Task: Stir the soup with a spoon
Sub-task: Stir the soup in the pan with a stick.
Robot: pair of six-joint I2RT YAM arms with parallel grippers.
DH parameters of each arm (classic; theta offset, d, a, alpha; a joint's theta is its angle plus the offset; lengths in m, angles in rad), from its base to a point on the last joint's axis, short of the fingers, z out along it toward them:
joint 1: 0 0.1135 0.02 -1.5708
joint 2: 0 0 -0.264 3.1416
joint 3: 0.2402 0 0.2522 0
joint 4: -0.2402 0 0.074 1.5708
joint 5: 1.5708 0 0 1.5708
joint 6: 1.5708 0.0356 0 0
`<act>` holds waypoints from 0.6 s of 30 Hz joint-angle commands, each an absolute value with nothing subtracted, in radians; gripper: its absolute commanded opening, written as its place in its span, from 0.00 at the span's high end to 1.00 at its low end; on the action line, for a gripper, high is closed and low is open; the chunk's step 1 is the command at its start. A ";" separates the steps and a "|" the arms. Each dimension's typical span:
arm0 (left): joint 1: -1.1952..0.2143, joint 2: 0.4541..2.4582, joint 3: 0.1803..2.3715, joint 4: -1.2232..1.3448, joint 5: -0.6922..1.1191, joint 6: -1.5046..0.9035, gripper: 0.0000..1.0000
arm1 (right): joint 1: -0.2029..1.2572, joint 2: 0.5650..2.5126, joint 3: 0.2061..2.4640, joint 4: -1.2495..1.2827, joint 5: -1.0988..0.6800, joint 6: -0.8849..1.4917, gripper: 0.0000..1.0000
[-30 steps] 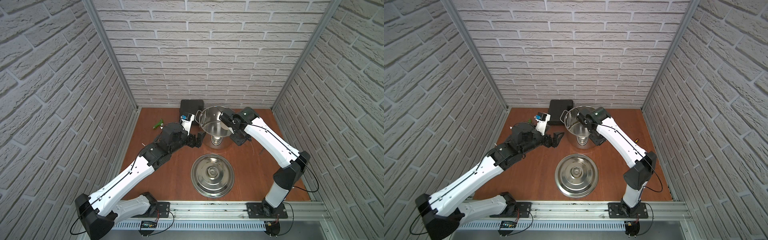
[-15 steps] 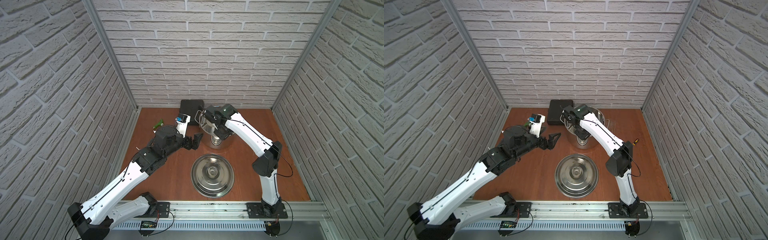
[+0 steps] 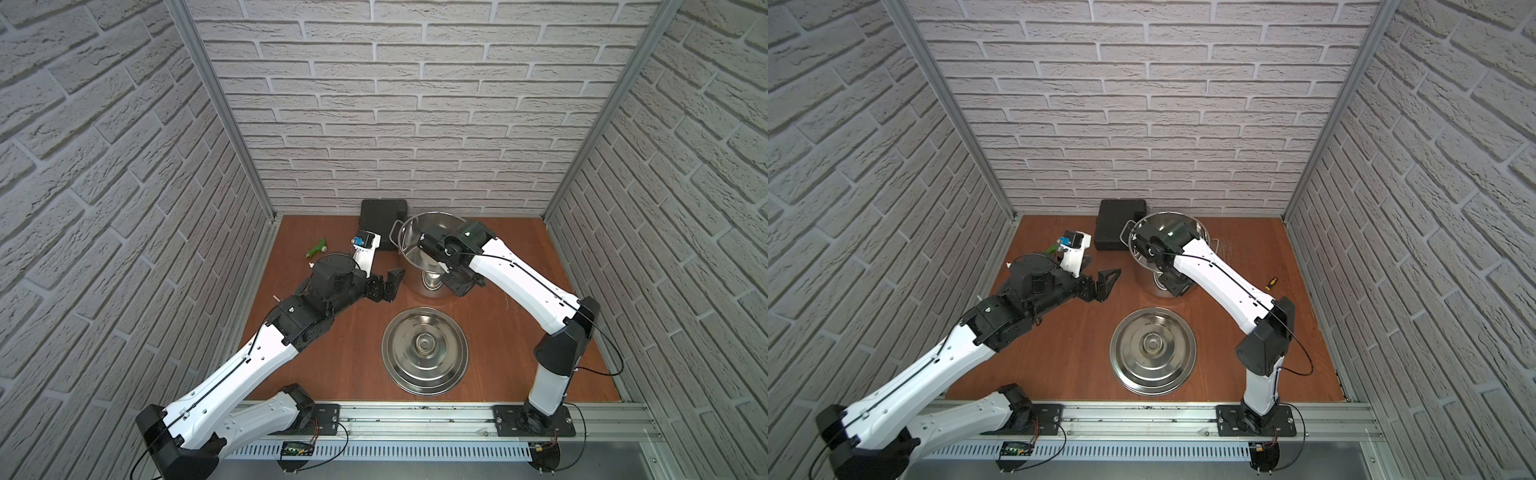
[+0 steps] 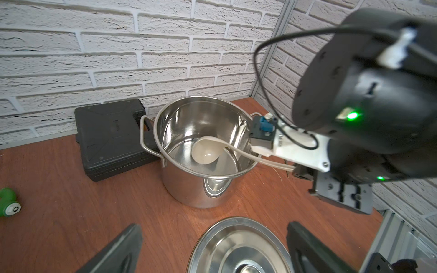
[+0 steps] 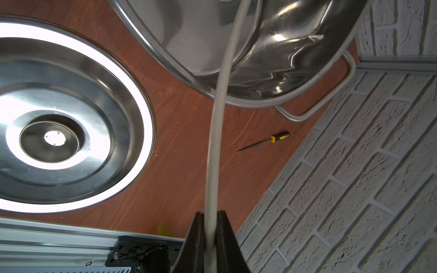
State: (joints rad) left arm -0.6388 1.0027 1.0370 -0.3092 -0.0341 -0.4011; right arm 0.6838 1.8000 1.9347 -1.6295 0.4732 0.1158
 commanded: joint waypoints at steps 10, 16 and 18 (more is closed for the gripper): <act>-0.641 1.038 1.062 -0.243 -0.025 -0.409 0.02 | 0.546 1.793 1.946 -1.631 0.511 0.071 0.98; -0.642 1.038 1.059 -0.247 -0.025 -0.410 0.02 | 0.553 1.938 2.141 -1.643 0.469 0.057 0.98; -0.642 1.039 1.057 -0.248 -0.028 -0.410 0.02 | 0.566 1.971 2.188 -1.647 0.456 0.057 0.98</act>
